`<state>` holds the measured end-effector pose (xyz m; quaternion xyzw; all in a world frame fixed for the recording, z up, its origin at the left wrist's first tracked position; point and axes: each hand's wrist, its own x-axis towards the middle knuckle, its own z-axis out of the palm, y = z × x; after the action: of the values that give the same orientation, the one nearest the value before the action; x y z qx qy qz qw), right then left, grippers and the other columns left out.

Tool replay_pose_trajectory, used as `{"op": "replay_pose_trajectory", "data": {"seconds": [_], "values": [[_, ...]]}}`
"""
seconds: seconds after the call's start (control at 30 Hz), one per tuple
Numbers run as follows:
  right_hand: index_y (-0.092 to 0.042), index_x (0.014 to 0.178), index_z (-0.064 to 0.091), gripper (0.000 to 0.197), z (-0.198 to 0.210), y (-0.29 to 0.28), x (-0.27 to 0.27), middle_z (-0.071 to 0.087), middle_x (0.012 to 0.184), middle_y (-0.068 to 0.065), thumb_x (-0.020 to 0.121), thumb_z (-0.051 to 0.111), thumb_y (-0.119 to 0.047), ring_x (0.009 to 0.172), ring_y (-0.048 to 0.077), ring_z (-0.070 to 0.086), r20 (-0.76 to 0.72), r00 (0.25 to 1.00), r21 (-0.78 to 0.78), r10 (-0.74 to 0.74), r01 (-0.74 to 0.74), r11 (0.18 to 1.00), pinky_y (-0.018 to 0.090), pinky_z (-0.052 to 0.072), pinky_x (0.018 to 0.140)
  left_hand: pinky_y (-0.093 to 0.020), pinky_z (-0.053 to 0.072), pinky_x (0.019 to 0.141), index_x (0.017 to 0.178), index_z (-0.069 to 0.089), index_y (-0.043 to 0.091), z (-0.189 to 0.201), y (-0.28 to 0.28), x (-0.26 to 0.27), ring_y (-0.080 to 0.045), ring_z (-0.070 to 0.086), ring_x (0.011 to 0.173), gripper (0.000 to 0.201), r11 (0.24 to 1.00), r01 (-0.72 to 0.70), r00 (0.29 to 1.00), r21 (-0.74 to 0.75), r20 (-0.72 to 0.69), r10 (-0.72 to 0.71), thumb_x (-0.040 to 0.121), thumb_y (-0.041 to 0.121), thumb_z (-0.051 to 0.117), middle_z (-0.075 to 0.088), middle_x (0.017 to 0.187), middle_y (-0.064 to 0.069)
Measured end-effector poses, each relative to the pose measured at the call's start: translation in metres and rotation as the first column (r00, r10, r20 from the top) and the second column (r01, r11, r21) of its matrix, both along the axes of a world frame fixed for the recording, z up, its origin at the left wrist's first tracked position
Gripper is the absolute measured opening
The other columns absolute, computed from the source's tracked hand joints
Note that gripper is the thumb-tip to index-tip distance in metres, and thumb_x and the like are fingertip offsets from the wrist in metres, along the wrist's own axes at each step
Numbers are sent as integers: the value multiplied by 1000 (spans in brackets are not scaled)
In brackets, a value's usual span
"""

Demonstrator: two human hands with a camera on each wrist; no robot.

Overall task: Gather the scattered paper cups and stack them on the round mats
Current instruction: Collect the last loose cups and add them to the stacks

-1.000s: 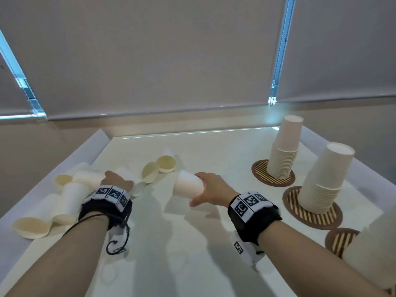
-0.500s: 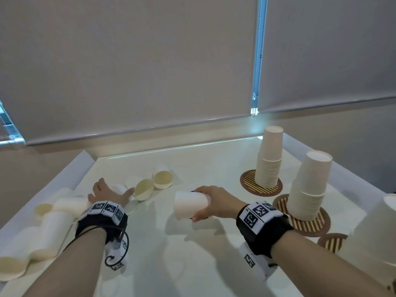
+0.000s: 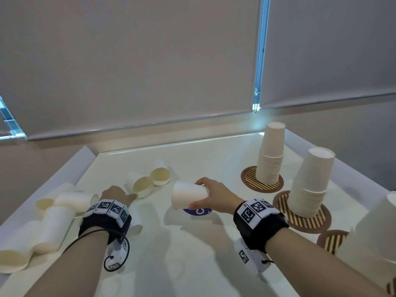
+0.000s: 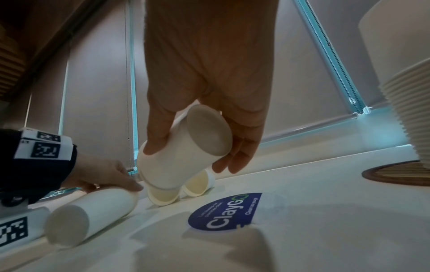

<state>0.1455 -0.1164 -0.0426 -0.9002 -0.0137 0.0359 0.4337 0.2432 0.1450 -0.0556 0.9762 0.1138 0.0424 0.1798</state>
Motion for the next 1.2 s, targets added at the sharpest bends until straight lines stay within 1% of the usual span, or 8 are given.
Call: {"op": "replay_pose_trajectory", "data": {"seconds": [0.17,0.33,0.57,0.7,0.8,0.9,1.03,1.2], "values": [[-18,114,57,61,16,9,-15,60,106,-1,61,87,-26,95,15,57,167,983,111,-81,63,992,14,46,65,-35,42,72,85,66,-9,31,-49,-34,-37,59,84,52,890,67,988,-451,154,4,97,36,45,64,91,-29],[-28,110,48,66,45,4,-37,56,102,-8,58,88,-28,93,9,55,379,845,369,-378,237,899,16,47,73,-20,42,42,94,61,7,56,-127,-77,-17,54,52,48,247,10,978,-969,-42,-206,97,49,38,56,72,-8],[-16,127,40,82,63,-29,-60,61,103,-8,60,88,-13,95,12,63,193,443,928,-875,206,309,35,52,92,-25,52,48,114,50,4,89,-224,-128,-21,62,65,29,-112,18,862,-993,73,-502,103,23,32,60,100,-16],[-20,111,44,62,62,-56,-75,58,90,-14,63,84,-14,83,11,59,305,348,842,-886,337,422,23,51,80,-26,45,61,105,54,6,98,-251,-136,-19,55,73,20,32,144,797,-989,96,-597,100,14,37,56,89,-12],[-16,119,42,67,72,-94,-82,60,105,1,65,82,-19,92,19,58,485,214,736,-848,423,528,22,50,83,-17,42,49,113,58,12,92,-241,-132,-12,56,67,24,302,390,750,-870,109,-652,97,12,40,59,81,1],[-6,124,44,74,74,-132,-78,56,121,13,62,79,-24,107,25,55,515,47,714,-856,530,458,27,45,87,-26,50,64,108,66,11,72,-213,-109,-21,63,86,23,609,526,813,-594,141,-564,91,15,52,67,97,-6],[-4,130,41,80,60,-158,-74,50,133,10,63,80,-24,119,24,49,450,25,677,-893,643,359,24,37,89,-29,44,94,108,67,10,47,-152,-68,-26,58,113,25,885,399,917,-242,109,-384,87,12,54,66,117,-9],[-2,127,40,77,27,-167,-62,48,131,14,64,79,-21,120,30,47,357,79,588,-931,756,290,39,40,94,-44,36,99,120,53,14,34,-71,-33,-34,37,124,35,995,81,995,66,58,-85,85,14,57,42,129,-15]]}}
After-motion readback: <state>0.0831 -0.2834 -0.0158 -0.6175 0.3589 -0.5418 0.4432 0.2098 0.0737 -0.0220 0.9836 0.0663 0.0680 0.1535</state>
